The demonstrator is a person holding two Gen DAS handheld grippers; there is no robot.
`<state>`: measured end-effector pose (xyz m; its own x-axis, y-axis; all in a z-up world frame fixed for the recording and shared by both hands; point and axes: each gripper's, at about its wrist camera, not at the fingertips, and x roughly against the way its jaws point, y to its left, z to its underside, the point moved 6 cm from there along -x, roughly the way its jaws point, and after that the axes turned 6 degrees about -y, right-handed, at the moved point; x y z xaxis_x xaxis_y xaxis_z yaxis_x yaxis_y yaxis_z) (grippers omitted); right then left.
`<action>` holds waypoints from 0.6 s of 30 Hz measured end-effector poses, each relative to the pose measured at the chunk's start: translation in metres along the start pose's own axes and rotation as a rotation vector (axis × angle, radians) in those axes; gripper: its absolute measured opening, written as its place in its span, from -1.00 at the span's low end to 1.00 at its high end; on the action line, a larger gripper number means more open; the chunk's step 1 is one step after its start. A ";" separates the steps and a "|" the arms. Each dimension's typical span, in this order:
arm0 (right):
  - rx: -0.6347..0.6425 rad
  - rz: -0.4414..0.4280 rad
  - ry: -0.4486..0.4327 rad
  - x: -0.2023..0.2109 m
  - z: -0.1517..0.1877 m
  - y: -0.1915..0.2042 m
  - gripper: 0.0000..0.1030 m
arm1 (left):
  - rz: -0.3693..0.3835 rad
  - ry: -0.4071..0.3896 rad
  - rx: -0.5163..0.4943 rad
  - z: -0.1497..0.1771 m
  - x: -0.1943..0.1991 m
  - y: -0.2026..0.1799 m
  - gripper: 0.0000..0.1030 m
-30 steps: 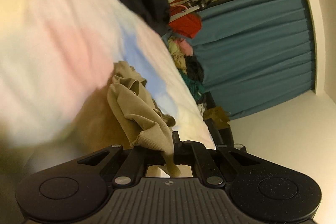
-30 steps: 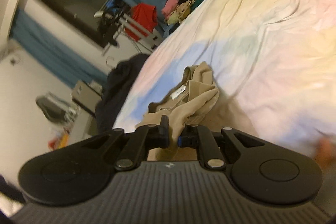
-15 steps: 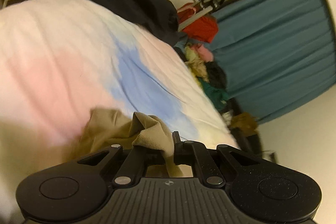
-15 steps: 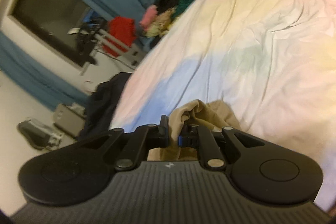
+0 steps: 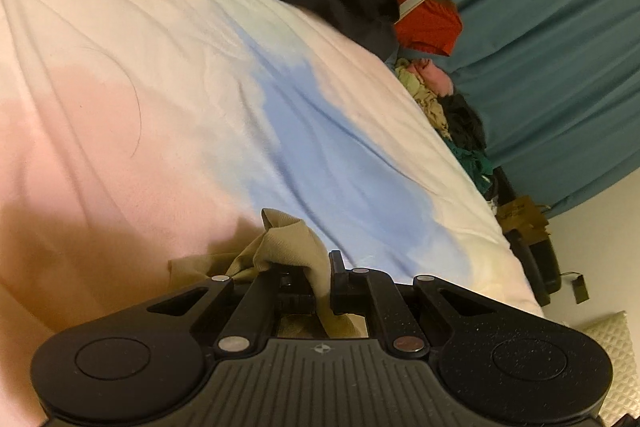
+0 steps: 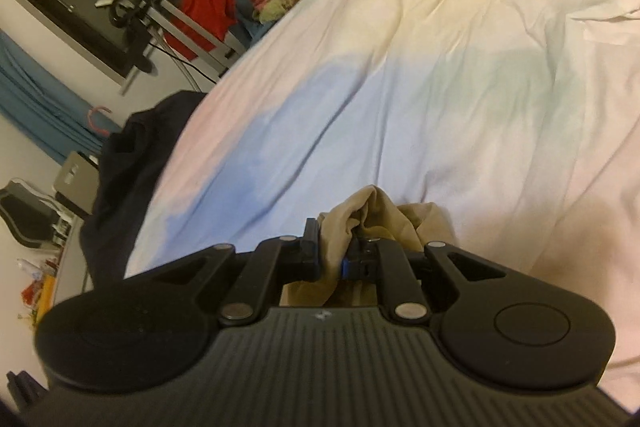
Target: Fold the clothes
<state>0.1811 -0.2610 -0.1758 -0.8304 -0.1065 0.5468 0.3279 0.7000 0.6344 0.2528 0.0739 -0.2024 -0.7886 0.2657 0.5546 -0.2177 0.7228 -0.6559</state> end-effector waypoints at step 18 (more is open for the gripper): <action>0.251 -0.296 -0.169 0.081 -0.014 0.046 0.99 | 0.126 -0.144 -0.501 0.023 0.067 -0.068 0.96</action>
<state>0.1357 -0.2476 -0.0947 -0.9415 -0.2256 0.2504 -0.0379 0.8091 0.5865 0.2017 0.0281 -0.1325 -0.8692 0.3057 0.3886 0.1575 0.9162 -0.3685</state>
